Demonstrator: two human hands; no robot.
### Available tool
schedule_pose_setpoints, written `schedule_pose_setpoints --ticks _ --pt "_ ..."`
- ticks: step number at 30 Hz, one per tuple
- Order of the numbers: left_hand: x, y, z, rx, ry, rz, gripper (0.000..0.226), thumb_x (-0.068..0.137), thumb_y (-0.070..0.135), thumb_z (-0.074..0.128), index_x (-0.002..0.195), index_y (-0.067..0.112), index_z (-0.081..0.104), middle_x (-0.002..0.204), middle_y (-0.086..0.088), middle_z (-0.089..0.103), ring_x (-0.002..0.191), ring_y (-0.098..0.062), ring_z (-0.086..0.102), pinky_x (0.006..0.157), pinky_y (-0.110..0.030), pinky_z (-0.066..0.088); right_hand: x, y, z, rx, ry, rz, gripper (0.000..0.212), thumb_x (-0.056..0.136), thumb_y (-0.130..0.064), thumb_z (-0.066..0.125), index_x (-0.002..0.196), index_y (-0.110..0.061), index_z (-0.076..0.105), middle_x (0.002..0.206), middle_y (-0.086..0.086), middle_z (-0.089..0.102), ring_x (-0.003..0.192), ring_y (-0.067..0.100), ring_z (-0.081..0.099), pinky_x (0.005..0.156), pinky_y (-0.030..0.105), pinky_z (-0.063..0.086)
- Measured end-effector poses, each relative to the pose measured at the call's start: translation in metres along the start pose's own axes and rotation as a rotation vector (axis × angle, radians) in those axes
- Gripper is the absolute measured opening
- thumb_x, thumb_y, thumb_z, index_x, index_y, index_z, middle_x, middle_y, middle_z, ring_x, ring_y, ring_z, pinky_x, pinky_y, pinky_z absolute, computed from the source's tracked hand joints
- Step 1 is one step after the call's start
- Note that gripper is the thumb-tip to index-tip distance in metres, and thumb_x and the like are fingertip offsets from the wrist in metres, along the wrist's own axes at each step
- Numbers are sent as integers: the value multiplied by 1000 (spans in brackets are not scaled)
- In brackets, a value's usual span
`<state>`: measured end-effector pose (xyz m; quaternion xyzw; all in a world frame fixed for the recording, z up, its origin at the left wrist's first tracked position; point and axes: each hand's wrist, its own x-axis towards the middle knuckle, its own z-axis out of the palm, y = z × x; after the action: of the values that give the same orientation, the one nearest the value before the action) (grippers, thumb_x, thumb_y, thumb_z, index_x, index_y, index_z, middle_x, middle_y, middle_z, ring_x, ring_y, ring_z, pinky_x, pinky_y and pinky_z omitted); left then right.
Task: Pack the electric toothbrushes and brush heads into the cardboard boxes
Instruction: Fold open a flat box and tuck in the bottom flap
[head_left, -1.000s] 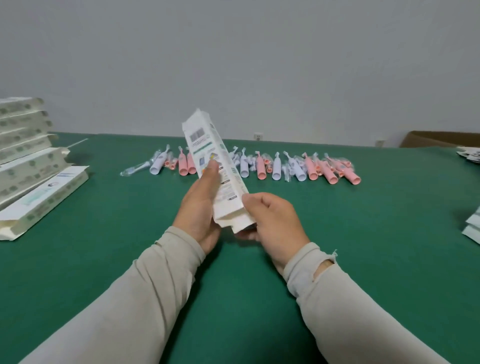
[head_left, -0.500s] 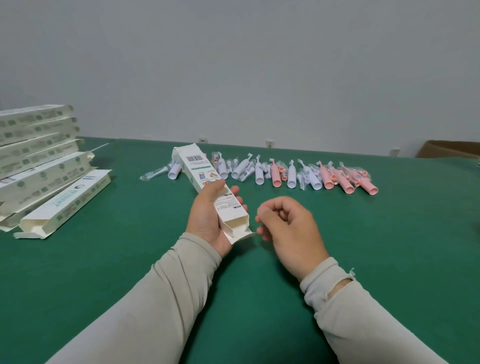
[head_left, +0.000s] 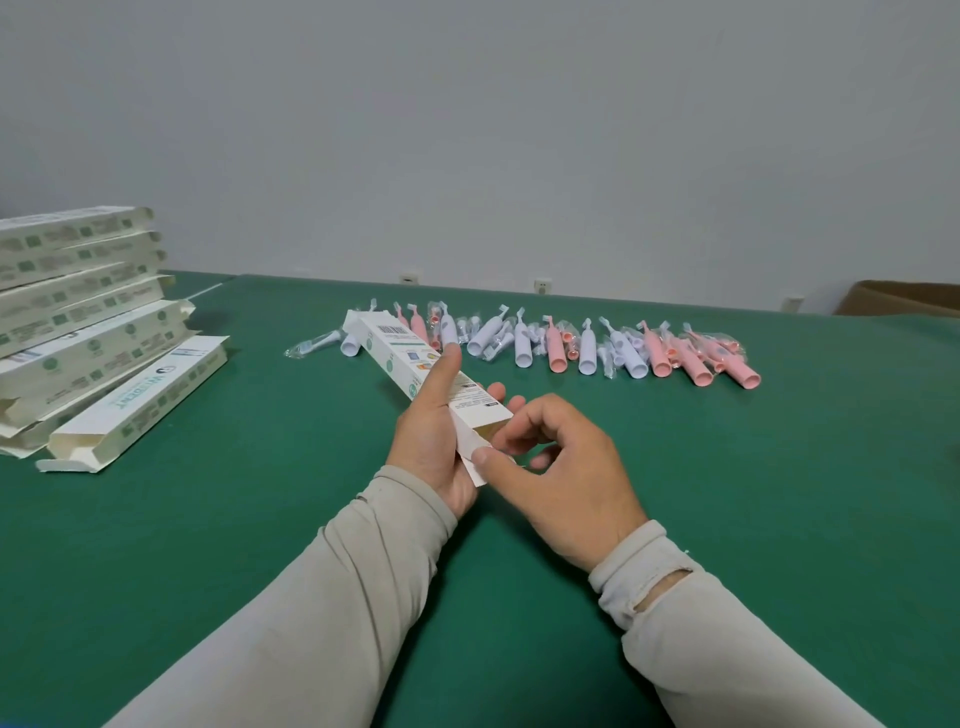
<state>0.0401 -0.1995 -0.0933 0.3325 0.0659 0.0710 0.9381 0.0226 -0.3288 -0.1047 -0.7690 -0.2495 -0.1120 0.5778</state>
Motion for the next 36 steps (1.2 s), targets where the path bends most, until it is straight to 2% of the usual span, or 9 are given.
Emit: schedule_pose_setpoints --ticks 5,7,9,14,18,21,24,30,36 --pt "-2 -5 4 5 -38 -48 36 93 46 62 60 43 75 63 -2 73 56 -18 68 60 -39 58 2 4 0 -3 99 -19 20 71 -34 76 79 -27 58 75 -13 71 88 -1 66 63 11 43" --pt "-6 -5 5 28 -34 -80 27 91 47 65 73 33 79 68 -7 70 58 -21 68 63 -44 59 2 5 0 4 117 -17 20 69 -35 75 76 -26 59 70 -15 69 78 0 65 63 12 46" --pt "-7 -6 5 36 -13 -125 39 87 50 67 93 11 68 73 -9 66 60 -24 67 64 -43 59 2 5 1 22 118 -23 19 69 -33 76 73 -24 59 67 -17 66 66 0 60 61 12 47" --pt "-7 -4 6 63 4 -171 44 90 54 61 93 11 56 65 -4 62 56 -19 65 68 -37 58 3 6 0 1 43 -20 16 74 -31 76 76 -25 62 72 -23 66 60 0 54 61 17 46" --pt "-4 4 2 38 88 -144 41 92 49 62 94 9 55 62 -6 60 53 -21 64 60 -36 55 2 4 -8 -123 -159 -53 24 72 -47 68 91 -34 62 90 -15 65 83 4 61 71 17 47" --pt "-1 8 0 -2 148 -113 43 93 47 61 96 5 53 73 -8 56 55 -21 65 65 -37 53 2 1 -12 -294 -253 -138 31 74 -37 68 104 -34 59 104 -18 60 97 1 57 87 23 49" --pt "-2 7 0 -25 113 -131 40 95 46 59 95 7 50 71 -7 52 53 -21 59 58 -34 53 3 -2 -12 -366 -168 -200 31 82 -25 71 109 -30 57 103 -21 59 92 3 57 85 29 51" --pt "-6 4 5 -44 54 -102 29 97 39 59 110 14 48 66 -6 49 48 -18 55 59 -34 53 3 -1 -14 -335 -48 -306 9 87 -17 73 93 -22 69 97 -12 60 83 6 59 76 25 50" --pt "-6 3 6 -76 48 -126 30 95 36 62 118 18 51 78 -6 47 64 -14 51 62 -27 52 4 0 -15 -338 -50 -292 7 90 -20 71 96 -21 74 96 -13 57 82 4 57 75 19 47"
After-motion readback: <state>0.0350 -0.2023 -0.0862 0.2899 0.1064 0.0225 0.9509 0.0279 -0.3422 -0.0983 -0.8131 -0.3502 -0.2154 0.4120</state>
